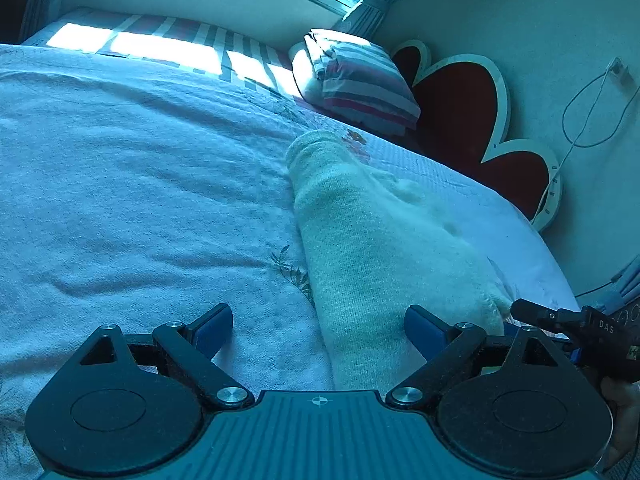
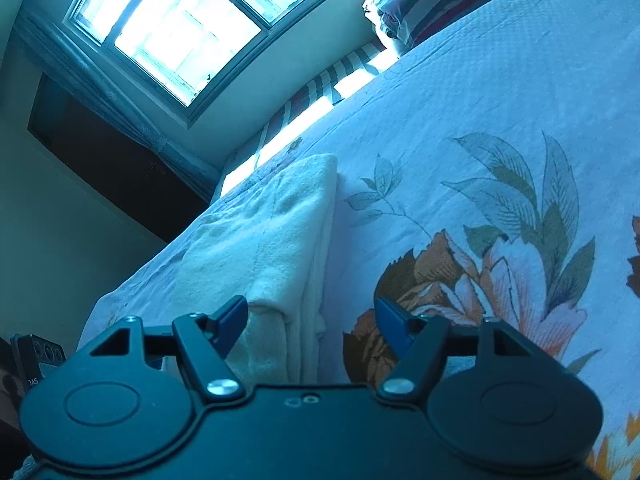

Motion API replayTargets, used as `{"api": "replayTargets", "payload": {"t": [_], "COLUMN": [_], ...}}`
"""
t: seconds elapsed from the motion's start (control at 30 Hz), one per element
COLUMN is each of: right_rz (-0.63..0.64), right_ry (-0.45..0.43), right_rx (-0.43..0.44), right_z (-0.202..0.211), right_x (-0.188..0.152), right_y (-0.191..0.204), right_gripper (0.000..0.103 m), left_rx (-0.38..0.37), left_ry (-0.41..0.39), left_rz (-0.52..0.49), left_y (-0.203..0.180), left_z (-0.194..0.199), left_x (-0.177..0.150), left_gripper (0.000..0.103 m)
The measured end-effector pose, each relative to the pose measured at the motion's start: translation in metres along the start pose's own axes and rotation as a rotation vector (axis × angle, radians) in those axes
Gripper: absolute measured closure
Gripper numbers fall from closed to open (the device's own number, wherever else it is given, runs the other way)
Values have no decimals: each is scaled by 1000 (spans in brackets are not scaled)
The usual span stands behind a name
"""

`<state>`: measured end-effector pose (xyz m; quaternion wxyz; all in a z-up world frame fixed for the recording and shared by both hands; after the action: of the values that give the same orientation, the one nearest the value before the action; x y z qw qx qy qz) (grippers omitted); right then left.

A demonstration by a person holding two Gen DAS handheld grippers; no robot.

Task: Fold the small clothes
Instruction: 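Lower both open grippers onto the sweater bundle's side edges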

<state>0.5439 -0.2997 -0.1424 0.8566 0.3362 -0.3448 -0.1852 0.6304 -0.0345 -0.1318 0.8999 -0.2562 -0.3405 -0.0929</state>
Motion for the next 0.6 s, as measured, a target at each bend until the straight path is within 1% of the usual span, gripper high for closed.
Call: {"api": "replayTargets", "payload": {"t": [0.03, 0.07, 0.17, 0.2, 0.27, 0.3, 0.37, 0.4, 0.47, 0.53, 0.6], "right_rz": [-3, -6, -2, -7, -33, -54, -80, -84, -91, -92, -73], "right_ry": [2, 2, 7, 15, 34, 45, 70, 83, 109, 144, 172], "right_rx": [5, 8, 21, 33, 72, 99, 126, 132, 163, 196, 213], "right_z": [0, -1, -2, -3, -5, -6, -8, -9, -11, -15, -20], "right_x": [0, 1, 3, 3, 5, 6, 8, 8, 10, 11, 13], "right_y": [0, -1, -1, -1, -2, -3, -7, -9, -10, -9, -7], "right_gripper": [32, 32, 32, 31, 31, 31, 32, 34, 34, 34, 37], "left_rx": [-15, -47, -181, -232, -302, -325, -354, -372, -419, -442, -443], "left_ry": [4, 9, 25, 36, 53, 60, 60, 59, 56, 66, 79], "left_rz": [0, 2, 56, 79, 114, 121, 132, 147, 177, 173, 156], "left_y": [0, -1, -6, -8, -10, -11, -10, -10, -8, -8, -9], "left_z": [-1, -2, -5, -8, -13, -16, -21, -23, -28, -33, -38], "left_x": [1, 1, 2, 0, -3, -3, -4, -3, -1, 1, 3], "left_gripper": [11, 11, 12, 12, 12, 13, 15, 16, 17, 20, 28]}}
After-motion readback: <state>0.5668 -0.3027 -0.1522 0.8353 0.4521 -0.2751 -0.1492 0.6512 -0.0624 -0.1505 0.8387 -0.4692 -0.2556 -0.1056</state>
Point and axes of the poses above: each gripper's, at about its wrist camera, not at the fingertips, and z roughly against the way its jaws point, y to its left, x to its top, the point moved 10 cm from there along -z, roughly the way its jaws point, and after that the axes turned 7 degrees about -z, right-handed, at the moved point
